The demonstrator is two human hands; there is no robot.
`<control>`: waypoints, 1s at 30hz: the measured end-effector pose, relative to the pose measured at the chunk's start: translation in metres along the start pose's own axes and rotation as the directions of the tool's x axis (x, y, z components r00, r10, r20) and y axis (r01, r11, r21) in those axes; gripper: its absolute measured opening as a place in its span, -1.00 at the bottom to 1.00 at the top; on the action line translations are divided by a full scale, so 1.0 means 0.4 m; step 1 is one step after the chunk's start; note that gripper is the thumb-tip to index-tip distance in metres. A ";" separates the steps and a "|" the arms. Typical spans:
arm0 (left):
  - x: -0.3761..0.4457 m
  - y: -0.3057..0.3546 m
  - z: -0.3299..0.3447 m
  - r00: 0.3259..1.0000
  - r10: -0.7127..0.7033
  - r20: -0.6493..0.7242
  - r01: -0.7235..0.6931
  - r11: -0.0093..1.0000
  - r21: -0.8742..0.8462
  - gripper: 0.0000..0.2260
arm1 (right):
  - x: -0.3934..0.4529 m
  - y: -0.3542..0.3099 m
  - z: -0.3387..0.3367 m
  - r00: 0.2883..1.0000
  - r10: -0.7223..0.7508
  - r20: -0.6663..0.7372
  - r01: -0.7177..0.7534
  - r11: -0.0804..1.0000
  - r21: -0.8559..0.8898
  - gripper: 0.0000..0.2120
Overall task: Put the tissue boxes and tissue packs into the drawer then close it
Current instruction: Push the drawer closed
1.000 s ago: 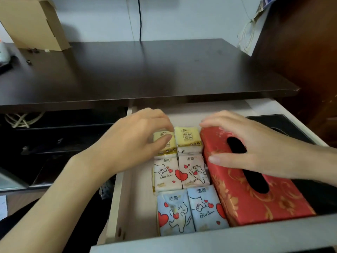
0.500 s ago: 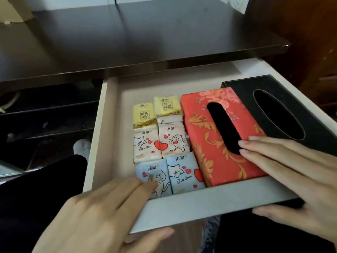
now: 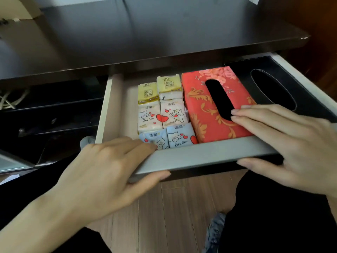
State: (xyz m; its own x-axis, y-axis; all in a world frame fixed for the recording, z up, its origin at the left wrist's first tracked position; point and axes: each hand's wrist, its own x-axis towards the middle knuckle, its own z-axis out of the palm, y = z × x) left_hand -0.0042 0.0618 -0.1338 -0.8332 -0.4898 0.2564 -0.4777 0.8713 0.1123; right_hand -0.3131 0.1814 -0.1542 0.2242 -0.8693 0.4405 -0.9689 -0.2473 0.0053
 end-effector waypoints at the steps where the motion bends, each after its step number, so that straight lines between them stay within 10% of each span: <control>1: 0.017 -0.016 0.000 1.000 0.003 0.000 -0.003 1.000 0.026 -0.56 | 0.011 0.015 0.006 1.000 0.001 0.030 0.000 1.000 -0.010 -0.31; 15: 0.185 -0.193 0.069 0.967 -0.053 -0.250 0.083 0.990 0.111 -0.55 | 0.194 0.143 0.137 0.992 0.081 -0.102 -0.093 0.988 -0.122 -0.39; 22: 0.085 -0.127 0.102 0.852 -0.359 -0.382 0.231 0.911 -0.342 -0.67 | 0.089 0.121 0.178 0.940 0.253 -0.228 -0.234 0.966 0.108 -0.48; 30: -0.030 -0.014 0.216 0.616 -0.717 -0.326 0.462 0.664 -0.588 -0.30 | -0.036 0.088 0.226 0.519 0.815 -0.258 -0.590 0.560 0.582 -0.11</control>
State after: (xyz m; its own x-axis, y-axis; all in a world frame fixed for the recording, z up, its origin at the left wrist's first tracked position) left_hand -0.0156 0.0601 -0.2206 -0.0794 -0.9171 0.3906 -0.5379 0.3693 0.7578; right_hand -0.3409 0.1464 -0.2415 -0.7002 -0.5421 0.4645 -0.6139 0.1251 -0.7794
